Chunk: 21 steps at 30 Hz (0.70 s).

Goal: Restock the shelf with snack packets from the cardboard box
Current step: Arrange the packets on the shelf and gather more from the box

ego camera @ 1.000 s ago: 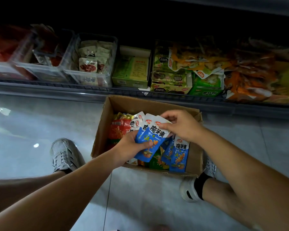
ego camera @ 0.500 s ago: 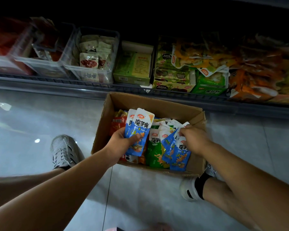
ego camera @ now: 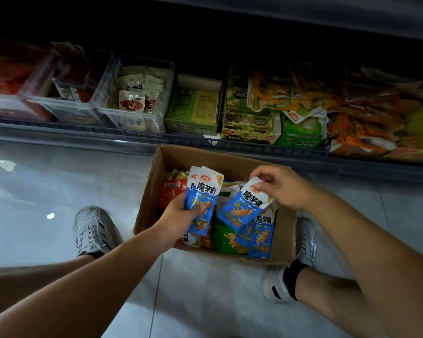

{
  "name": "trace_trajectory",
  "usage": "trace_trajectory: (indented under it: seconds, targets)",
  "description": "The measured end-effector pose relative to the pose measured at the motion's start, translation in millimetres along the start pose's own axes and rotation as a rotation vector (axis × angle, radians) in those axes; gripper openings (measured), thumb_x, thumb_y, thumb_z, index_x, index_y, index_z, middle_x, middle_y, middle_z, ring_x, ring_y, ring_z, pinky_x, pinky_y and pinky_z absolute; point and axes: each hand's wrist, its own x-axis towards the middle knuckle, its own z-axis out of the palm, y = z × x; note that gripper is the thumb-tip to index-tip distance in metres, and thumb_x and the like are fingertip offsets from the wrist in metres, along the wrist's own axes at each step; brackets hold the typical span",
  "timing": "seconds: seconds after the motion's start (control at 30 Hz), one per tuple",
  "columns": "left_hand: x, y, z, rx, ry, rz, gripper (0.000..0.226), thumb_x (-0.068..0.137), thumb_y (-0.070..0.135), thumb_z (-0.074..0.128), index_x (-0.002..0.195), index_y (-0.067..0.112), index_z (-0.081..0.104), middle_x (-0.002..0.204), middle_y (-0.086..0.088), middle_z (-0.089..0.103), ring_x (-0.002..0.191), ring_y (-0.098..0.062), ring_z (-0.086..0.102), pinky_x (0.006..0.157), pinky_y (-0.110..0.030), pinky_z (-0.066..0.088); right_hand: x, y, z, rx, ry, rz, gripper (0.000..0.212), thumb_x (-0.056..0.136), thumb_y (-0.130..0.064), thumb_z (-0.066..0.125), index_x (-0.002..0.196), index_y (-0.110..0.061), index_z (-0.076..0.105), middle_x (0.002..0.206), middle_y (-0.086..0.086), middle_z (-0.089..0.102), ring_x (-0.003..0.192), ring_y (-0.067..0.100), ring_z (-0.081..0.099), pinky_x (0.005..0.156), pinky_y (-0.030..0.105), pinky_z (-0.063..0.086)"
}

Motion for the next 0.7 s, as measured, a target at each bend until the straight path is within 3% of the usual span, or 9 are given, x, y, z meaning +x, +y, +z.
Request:
trace_trajectory:
  seconds: [0.2, 0.4, 0.5, 0.57, 0.63, 0.7]
  targets:
    - [-5.2, 9.9, 5.8, -0.118, -0.020, -0.049, 0.021, 0.098, 0.012, 0.066, 0.116, 0.021, 0.066, 0.103, -0.002, 0.078, 0.092, -0.020, 0.076, 0.075, -0.038, 0.064, 0.6, -22.3, 0.5, 0.080, -0.065, 0.019, 0.018, 0.098, -0.005, 0.059, 0.101, -0.022, 0.066, 0.078, -0.012, 0.066, 0.067, -0.009, 0.062, 0.059, 0.015, 0.049]
    - [-13.1, 14.5, 14.5, -0.152, -0.247, -0.094, 0.019, 0.097, 0.019, 0.067, 0.115, 0.016, 0.069, 0.109, -0.009, 0.078, 0.101, -0.029, 0.076, 0.083, -0.044, 0.064, 6.9, -33.1, 28.4, 0.233, 0.127, 0.016, 0.016, 0.094, -0.010, 0.067, 0.100, -0.025, 0.069, 0.087, 0.001, 0.073, 0.071, 0.005, 0.070, 0.055, 0.026, 0.055]
    - [-9.6, 10.6, 15.7, -0.138, -0.176, -0.067, 0.023, 0.093, 0.012, 0.072, 0.115, 0.015, 0.068, 0.105, -0.006, 0.079, 0.096, -0.025, 0.077, 0.075, -0.039, 0.064, 11.4, -34.1, 34.7, 0.372, 0.177, 0.063, 0.017, 0.093, -0.016, 0.069, 0.108, -0.024, 0.067, 0.091, 0.001, 0.075, 0.081, 0.012, 0.072, 0.059, 0.027, 0.057]
    - [-3.4, 8.3, 9.6, -0.173, -0.114, -0.077, 0.027, 0.091, 0.013, 0.073, 0.118, 0.015, 0.068, 0.106, -0.007, 0.079, 0.097, -0.027, 0.077, 0.079, -0.045, 0.063, 15.1, -22.2, 32.7, 0.441, 0.230, 0.141, 0.016, 0.095, -0.016, 0.067, 0.109, -0.024, 0.066, 0.103, 0.000, 0.073, 0.090, 0.012, 0.071, 0.067, 0.028, 0.060]
    - [2.8, 5.7, 0.0, -0.217, -0.054, -0.079, 0.027, 0.091, 0.013, 0.074, 0.117, 0.016, 0.068, 0.106, -0.008, 0.079, 0.095, -0.028, 0.077, 0.079, -0.046, 0.063, 16.3, 5.1, 29.0, 0.166, 0.211, 0.188, 0.017, 0.097, -0.015, 0.064, 0.111, -0.025, 0.064, 0.109, 0.001, 0.070, 0.093, 0.016, 0.069, 0.077, 0.033, 0.059]
    - [6.5, 2.6, -9.0, -0.269, -0.009, -0.076, 0.026, 0.091, 0.011, 0.073, 0.116, 0.016, 0.068, 0.106, -0.008, 0.079, 0.093, -0.027, 0.077, 0.073, -0.042, 0.065, 13.1, 33.5, 30.9, -0.303, 0.031, 0.239, 0.026, 0.098, -0.018, 0.060, 0.124, -0.023, 0.061, 0.117, 0.003, 0.066, 0.102, 0.021, 0.066, 0.085, 0.034, 0.054]
